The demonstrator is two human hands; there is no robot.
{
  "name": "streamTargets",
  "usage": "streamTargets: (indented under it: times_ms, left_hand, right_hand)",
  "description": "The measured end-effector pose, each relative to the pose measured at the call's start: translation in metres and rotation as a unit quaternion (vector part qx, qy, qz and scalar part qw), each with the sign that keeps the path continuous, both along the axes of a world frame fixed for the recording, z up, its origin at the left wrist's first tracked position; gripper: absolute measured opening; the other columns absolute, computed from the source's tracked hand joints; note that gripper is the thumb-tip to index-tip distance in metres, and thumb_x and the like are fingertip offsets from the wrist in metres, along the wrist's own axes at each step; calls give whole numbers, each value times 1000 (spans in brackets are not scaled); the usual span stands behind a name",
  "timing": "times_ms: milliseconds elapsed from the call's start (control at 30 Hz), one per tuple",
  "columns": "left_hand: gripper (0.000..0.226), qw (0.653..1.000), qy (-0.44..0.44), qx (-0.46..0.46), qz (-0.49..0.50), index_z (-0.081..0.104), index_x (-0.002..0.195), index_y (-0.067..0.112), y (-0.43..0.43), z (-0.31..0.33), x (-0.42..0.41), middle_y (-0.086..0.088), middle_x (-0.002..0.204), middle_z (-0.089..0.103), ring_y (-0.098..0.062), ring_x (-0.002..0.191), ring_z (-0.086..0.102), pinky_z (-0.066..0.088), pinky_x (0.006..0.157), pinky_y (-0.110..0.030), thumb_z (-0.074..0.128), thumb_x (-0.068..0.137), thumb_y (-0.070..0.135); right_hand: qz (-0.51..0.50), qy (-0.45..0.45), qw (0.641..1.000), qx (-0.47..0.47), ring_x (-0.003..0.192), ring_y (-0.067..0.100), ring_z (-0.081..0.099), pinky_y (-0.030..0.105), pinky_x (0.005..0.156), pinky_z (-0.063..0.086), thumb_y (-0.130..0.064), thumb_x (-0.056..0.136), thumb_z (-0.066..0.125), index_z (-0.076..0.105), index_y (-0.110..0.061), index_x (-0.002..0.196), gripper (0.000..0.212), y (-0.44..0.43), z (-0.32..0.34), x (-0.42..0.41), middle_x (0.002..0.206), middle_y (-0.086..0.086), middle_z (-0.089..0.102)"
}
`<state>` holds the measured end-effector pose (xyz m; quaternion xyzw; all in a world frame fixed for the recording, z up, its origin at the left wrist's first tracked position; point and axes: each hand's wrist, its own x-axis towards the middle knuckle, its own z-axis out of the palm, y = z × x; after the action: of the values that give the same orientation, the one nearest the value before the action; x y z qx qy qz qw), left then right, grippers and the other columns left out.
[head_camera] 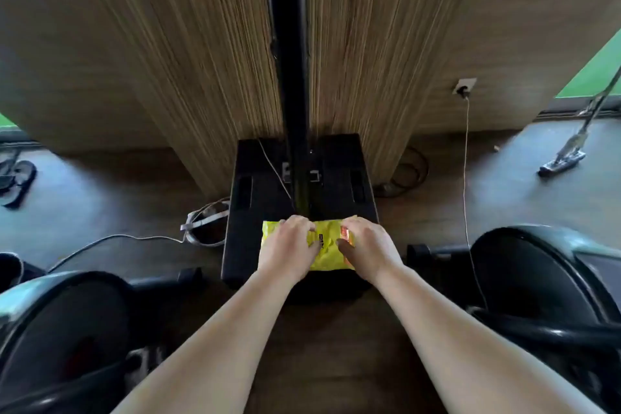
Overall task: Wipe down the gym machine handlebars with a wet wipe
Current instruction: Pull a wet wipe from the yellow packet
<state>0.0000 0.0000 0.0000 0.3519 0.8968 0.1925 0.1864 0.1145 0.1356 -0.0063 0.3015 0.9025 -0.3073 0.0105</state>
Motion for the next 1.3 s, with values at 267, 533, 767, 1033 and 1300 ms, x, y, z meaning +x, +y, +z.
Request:
streamTargets:
  times_ms: [267, 533, 767, 1033, 1300]
  left_hand:
    - [34, 998, 12, -51, -28, 67, 132, 25, 38, -118, -12, 10, 143, 55, -19, 139, 45, 47, 103, -38, 66, 99, 37]
    - [26, 988, 123, -89, -39, 72, 118, 22, 54, -146, -10, 1, 141, 50, -26, 129, 47, 45, 100, -44, 63, 99, 37]
    - [21, 995, 78, -19, 57, 66, 95, 16, 44, -144, -17, 1, 115, 61, -25, 108, 56, 49, 87, -42, 55, 100, 33]
    - [14, 971, -30, 26, 234, 44, 97, 17, -7, -117, -40, 1, 77, 58, -15, 64, 50, 32, 53, -34, 43, 107, 27]
    - [16, 974, -55, 50, 216, 41, 95, 19, -11, -114, -41, -1, 73, 57, -14, 60, 50, 25, 48, -30, 41, 108, 27]
  right_hand:
    - [38, -25, 999, 5, 158, 20, 33, 41, 116, 46, -20, 104, 61, 50, -16, 152, 49, 11, -121, -19, 168, 0, 39]
    - [26, 3, 999, 25, 161, 25, 22, 42, 120, 42, -15, 102, 66, 49, -10, 154, 54, 8, -156, -18, 169, 9, 34]
    - [23, 1, 999, 29, 163, 17, 14, 35, 126, 34, -21, 104, 62, 43, -8, 157, 57, 9, -160, -16, 174, 2, 23]
    - [10, 13, 999, 42, 162, 24, 24, 40, 124, 37, -14, 102, 63, 49, -5, 152, 53, 1, -155, -15, 169, 8, 36]
    - [61, 41, 994, 81, 114, 31, 59, 44, 89, 58, -16, 101, 63, 81, -14, 107, 19, -12, -145, -64, 104, 5, 75]
